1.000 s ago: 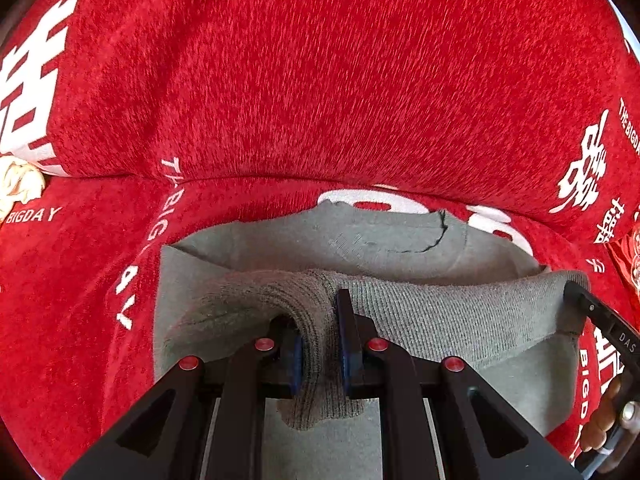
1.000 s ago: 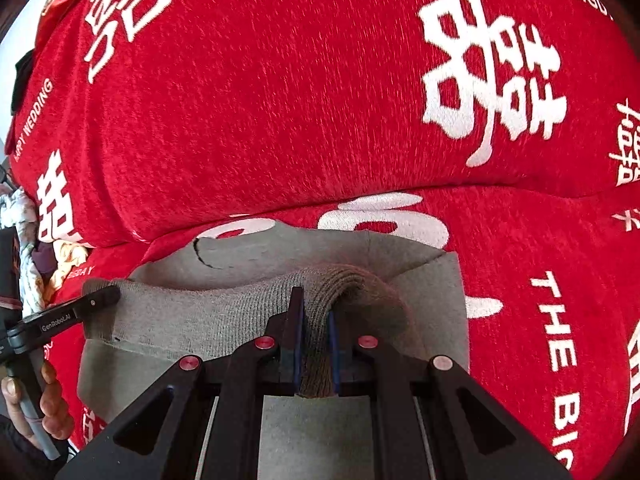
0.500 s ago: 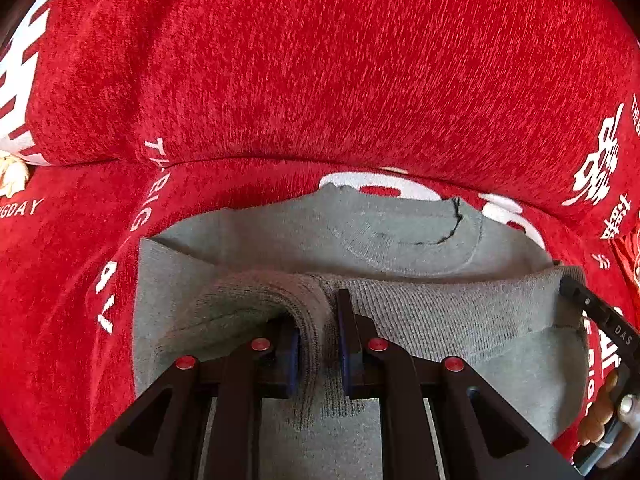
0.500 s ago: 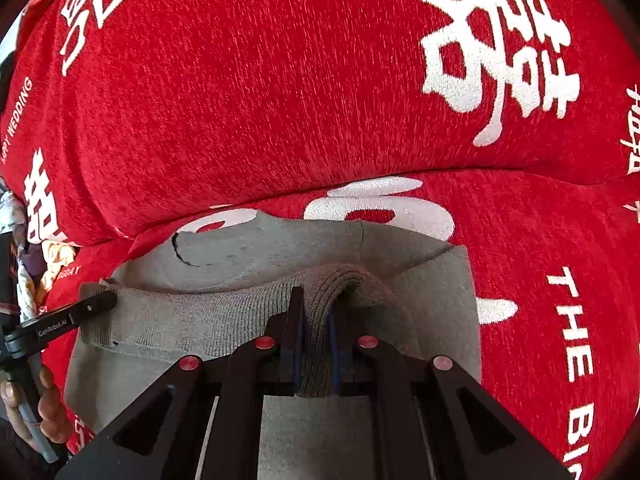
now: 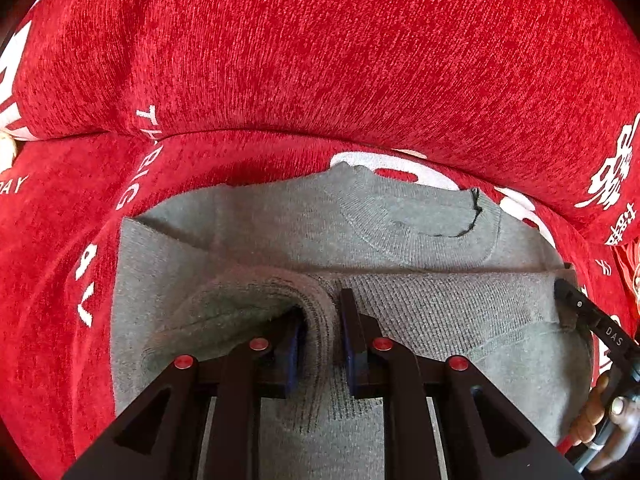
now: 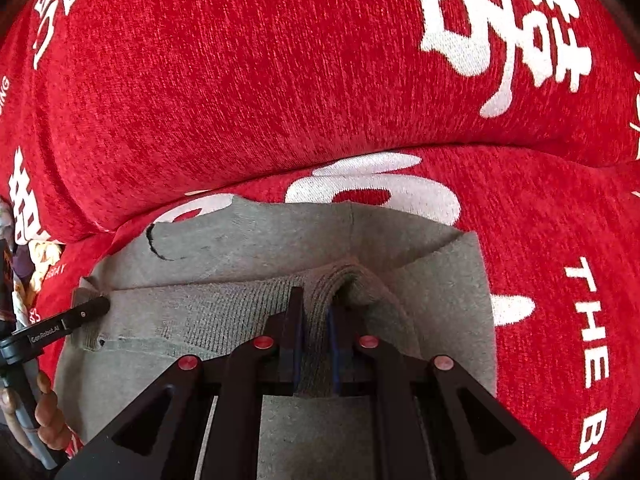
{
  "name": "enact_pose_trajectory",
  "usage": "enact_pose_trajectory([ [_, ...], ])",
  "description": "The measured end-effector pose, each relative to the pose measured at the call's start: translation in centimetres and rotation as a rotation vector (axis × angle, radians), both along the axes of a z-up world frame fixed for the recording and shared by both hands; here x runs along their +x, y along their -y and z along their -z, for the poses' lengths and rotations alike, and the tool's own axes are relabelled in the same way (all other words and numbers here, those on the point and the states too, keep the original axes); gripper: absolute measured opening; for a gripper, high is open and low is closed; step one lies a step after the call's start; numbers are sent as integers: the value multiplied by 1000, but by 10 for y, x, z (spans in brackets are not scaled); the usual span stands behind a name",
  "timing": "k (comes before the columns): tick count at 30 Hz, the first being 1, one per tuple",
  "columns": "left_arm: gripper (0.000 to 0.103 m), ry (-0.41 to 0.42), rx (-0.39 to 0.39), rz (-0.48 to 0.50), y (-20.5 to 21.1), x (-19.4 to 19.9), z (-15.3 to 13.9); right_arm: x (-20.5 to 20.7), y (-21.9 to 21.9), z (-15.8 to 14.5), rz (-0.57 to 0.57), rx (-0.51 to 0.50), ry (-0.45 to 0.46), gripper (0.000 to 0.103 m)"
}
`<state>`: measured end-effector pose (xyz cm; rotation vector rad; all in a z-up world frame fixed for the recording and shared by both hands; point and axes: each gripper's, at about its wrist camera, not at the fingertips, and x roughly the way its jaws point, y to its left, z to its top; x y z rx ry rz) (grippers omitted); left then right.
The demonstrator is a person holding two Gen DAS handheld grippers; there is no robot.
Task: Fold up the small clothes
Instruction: 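Open both tools to release the folded sweater and lift away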
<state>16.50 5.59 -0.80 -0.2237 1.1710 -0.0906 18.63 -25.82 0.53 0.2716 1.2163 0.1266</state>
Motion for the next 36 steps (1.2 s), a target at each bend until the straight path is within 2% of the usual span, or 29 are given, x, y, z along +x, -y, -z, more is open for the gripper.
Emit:
enact_pose_trajectory([
  [5, 20, 7, -1, 5, 0, 2, 1, 1, -2, 3, -3, -4, -2, 13],
  [7, 42, 9, -18, 16, 0, 4, 0, 2, -1, 4, -3, -2, -3, 13],
  [8, 64, 9, -39, 31, 1, 5, -1, 2, -1, 4, -3, -1, -5, 13],
  [9, 81, 12, -52, 47, 4, 6, -3, 2, 0, 3, 0, 4, -8, 13],
  [10, 83, 17, -32, 50, 7, 6, -6, 3, 1, 4, 3, 7, -13, 14],
  [12, 83, 33, 35, 52, 14, 6, -13, 3, 2, 2, 8, 16, -17, 14],
  [17, 83, 42, 35, 63, 11, -1, -22, -2, 7, -8, 15, 36, -6, 19],
  [19, 83, 52, 28, 54, 5, -5, -27, -6, 11, -17, 26, 45, 16, 29],
  [21, 83, 56, 24, 45, -2, -10, -32, -10, 17, -26, 40, 39, 37, 50],
  [27, 83, 111, 15, 62, -15, -41, -44, -29, 28, -46, 38, 17, 90, 51],
  [32, 83, 89, 84, 188, 9, -51, -29, -44, -4, -43, -178, -87, 101, 51],
  [36, 83, 93, 95, 313, 42, -43, -25, -38, -32, -28, -336, -59, 52, 51],
])
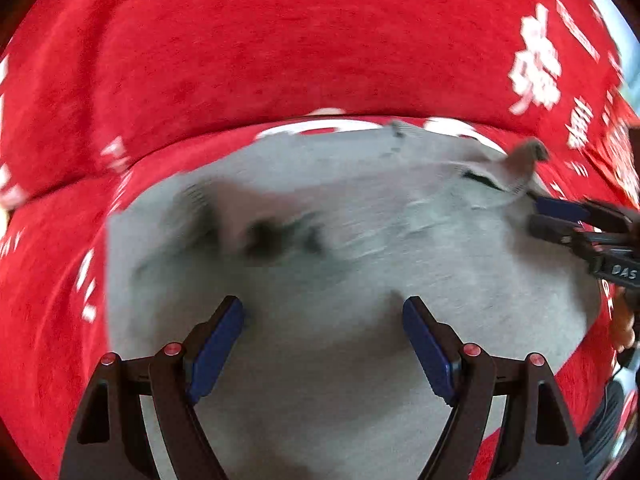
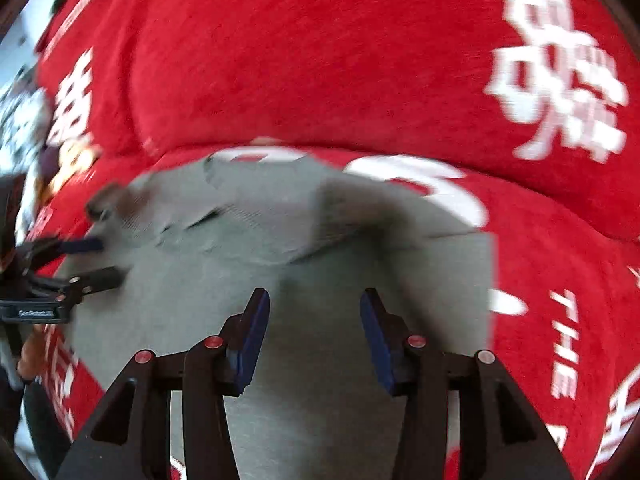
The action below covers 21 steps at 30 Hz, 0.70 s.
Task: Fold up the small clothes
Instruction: 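Open both tools to release the folded sweater and lift away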
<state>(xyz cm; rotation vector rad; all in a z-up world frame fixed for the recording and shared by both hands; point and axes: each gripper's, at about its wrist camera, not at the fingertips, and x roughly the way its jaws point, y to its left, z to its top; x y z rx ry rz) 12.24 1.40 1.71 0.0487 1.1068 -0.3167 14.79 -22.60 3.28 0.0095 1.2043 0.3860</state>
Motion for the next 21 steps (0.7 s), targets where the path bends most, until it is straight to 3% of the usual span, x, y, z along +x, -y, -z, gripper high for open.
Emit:
enact_pose_trajectory([
  [5, 83, -2, 52, 13, 22, 31, 4, 19, -12, 17, -65, -6, -19, 51],
  [16, 83, -64, -67, -146, -29, 81, 17, 65, 31, 34, 84, 35, -41, 51],
  [19, 83, -66, -102, -159, -39, 83, 15, 72, 51, 37, 173, 57, -55, 51],
  [21, 83, -54, -98, -172, -46, 79, 10, 74, 64, 40, 244, 17, -62, 51],
])
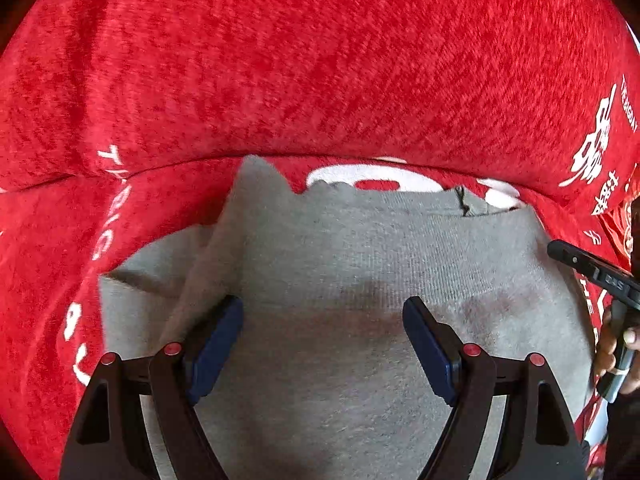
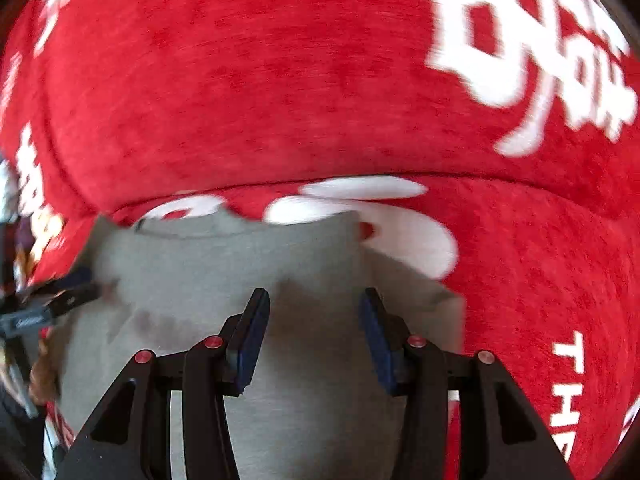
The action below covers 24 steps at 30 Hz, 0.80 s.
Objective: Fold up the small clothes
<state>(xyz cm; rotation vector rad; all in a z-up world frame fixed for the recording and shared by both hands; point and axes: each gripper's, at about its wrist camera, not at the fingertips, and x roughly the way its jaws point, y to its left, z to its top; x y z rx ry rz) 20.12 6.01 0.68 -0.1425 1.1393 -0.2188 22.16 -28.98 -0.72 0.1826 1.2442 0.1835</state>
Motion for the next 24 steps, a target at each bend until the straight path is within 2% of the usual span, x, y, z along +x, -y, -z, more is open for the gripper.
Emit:
enact_pose_trajectory([
  [2, 83, 4, 16, -20, -5, -3, -4, -1, 15, 1, 62, -50, 5, 51],
  [4, 83, 16, 26, -40, -11, -11, -14, -6, 29, -2, 106, -11, 3, 51],
  [6, 83, 62, 23, -55, -15, -24, -28, -14, 31, -15, 118, -4, 38, 51],
  [9, 83, 91, 8, -52, -15, -47, -33, -32, 16, -38, 74, 10, 98, 51],
  [11, 83, 92, 44, -45, -12, -60, -27, -44, 1, -47, 13, 22, 114, 55],
  [13, 83, 78, 63, -35, -12, -67, -18, -57, -27, -47, -64, -4, 123, 61],
  [16, 83, 54, 96, -58, -18, -69, -1, -68, -56, -36, -155, -78, 113, 61],
  [20, 83, 62, 30, -104, -35, -80, -6, -68, -53, -14, -128, -132, 63, 61],
  [24, 83, 87, 40, -108, -39, -98, -14, -69, -46, -25, -75, -148, 63, 62],
])
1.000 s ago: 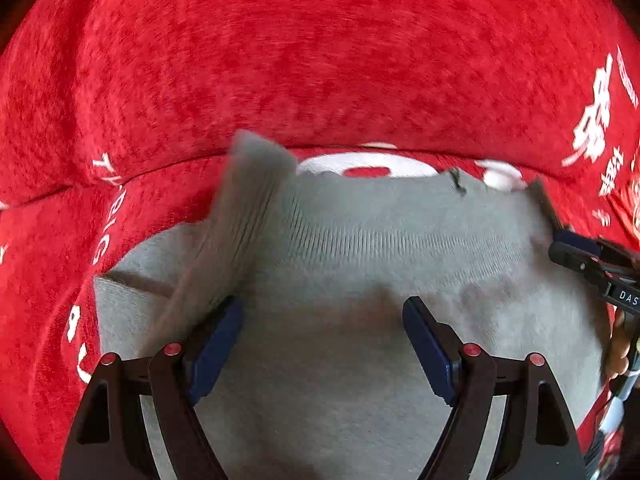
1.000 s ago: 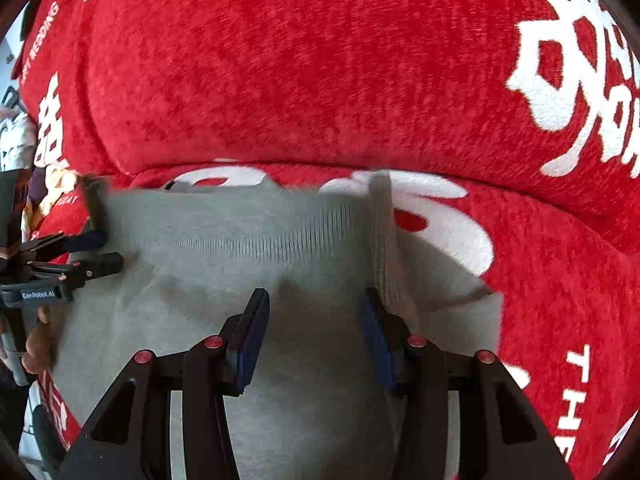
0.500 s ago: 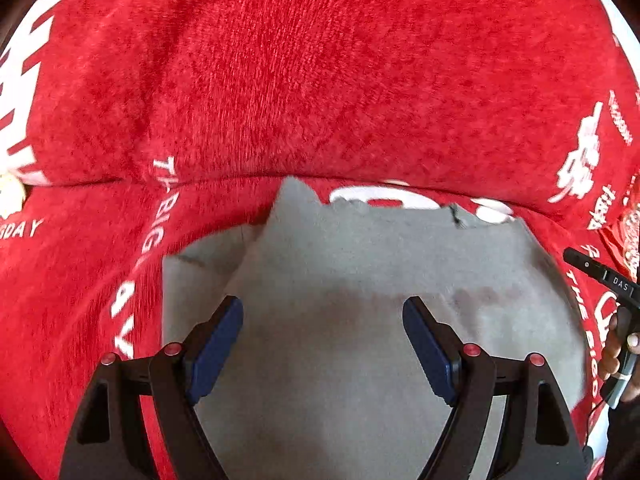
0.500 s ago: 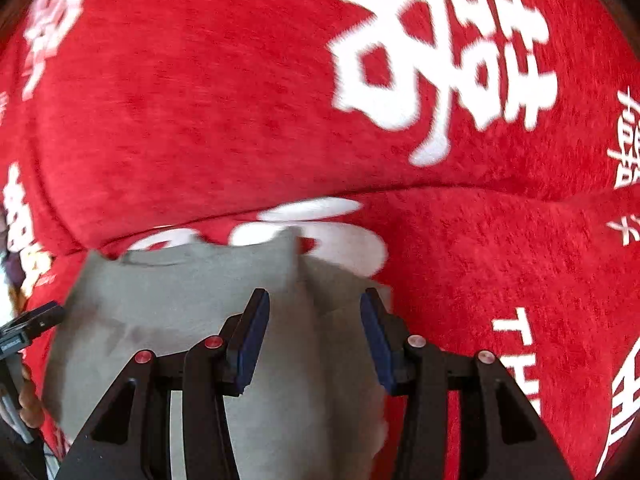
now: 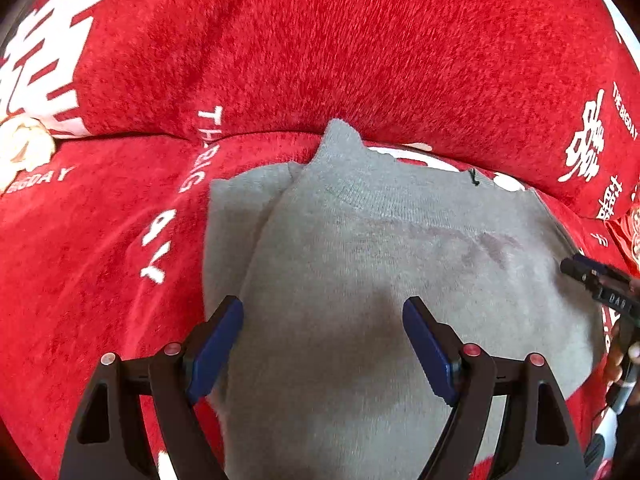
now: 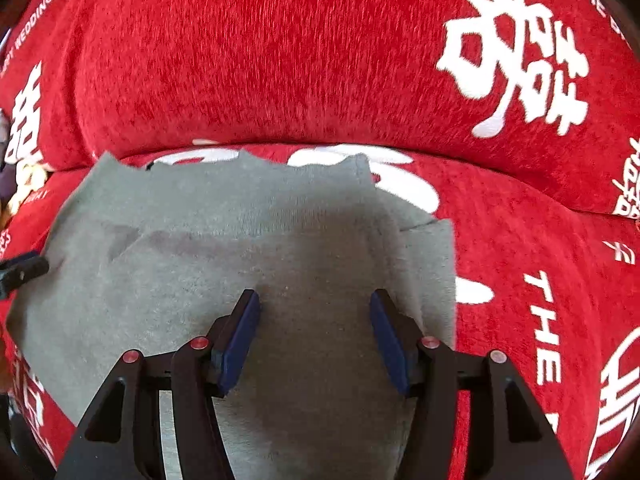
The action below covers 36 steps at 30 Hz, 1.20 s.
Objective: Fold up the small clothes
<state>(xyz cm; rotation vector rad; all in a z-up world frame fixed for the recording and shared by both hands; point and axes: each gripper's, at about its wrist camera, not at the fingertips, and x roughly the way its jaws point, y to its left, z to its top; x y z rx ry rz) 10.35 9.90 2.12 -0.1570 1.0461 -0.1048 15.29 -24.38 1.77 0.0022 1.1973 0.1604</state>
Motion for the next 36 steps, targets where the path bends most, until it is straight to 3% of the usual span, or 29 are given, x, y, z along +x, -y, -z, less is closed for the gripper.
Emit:
enact_pose_trajectory([
  [6, 83, 4, 64, -32, -5, -20, 2, -4, -45, -20, -76, 21, 32, 62],
  [12, 83, 23, 49, -38, -18, -45, 8, 5, -104, -23, -134, 108, 6, 62],
  [19, 83, 66, -57, -43, -40, -57, 22, 17, -186, -14, -234, 141, -28, 62],
  [24, 83, 87, -204, -55, -61, -70, 30, 35, -239, -3, -256, 146, -72, 62],
  [31, 83, 63, -198, 15, -60, -75, 31, 64, -294, 35, -213, 185, -168, 66],
  [33, 83, 56, -220, 33, -66, -77, 31, 70, -313, 40, -215, 147, -149, 77],
  [36, 83, 44, -255, 14, -78, -80, 31, 75, -337, 37, -251, 142, -139, 79],
])
